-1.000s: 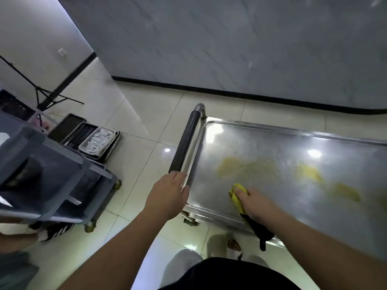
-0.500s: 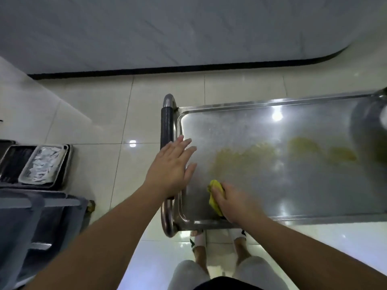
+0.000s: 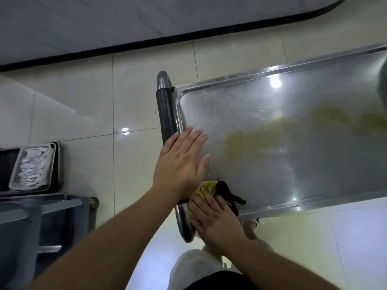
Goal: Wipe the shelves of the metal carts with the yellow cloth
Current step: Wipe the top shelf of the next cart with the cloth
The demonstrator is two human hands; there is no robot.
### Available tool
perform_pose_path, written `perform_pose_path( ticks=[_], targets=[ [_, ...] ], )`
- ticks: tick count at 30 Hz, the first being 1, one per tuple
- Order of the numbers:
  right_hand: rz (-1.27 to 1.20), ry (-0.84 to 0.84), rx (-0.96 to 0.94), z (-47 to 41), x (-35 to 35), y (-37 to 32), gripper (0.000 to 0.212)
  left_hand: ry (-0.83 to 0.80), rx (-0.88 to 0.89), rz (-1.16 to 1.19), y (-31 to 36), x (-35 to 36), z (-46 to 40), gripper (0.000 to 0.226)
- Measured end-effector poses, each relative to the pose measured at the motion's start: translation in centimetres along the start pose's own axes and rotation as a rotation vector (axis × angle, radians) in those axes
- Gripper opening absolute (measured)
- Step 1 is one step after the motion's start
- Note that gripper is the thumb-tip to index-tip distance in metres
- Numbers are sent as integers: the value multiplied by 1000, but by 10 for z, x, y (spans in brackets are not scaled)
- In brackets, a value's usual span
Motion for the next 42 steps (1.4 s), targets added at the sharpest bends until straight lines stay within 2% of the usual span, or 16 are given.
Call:
perform_pose_path(
  ticks=[3,6,9,12,16,19,23,28,31,36,42],
  targets=[
    [59,-41,-49,-26,-6,3,52,12,-6,-6,-1,3,-1,59],
    [61,-130,4,-80,-20,11,71,13,-15,-29,-1,4,-3,60],
    [89,-163,70,-134,-48,24,80,12,-12,-59,1,4,-5,61],
    [146,-189,160,-178,-77,54,73,21,-23,-55,1,4,-7,63],
    [87,-96,268,-211,-108,120,63,0,-37,-57,-1,4,-7,63],
    [134,-114,269,-197,-116,154,65,-3,-53,-54,-1,4,-7,62],
    [138,-57,239,-113,-92,142,63,11,-64,-62,0,2,-7,61],
    [185,-82,22,5,-38,111,62,-14,-69,-104,1,3,-8,60],
    [207,-53,-1,9,-32,110,63,-11,-73,-115,2,2,-9,60],
    [128,-25,120,21,-23,92,64,-21,-82,-129,4,2,-12,59],
    [52,-113,-16,9,-8,43,58,-29,-79,-163,7,-1,-13,58]
  ],
)
Point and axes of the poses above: each hand's wrist, its own z-axis away from the middle knuckle, its own x-axis out of the palm, y = z × x, the point moved 4 cm from there along -z, towards the middle knuckle, and after that the axes turned 4 degrees about x, right-handed, at the moved point
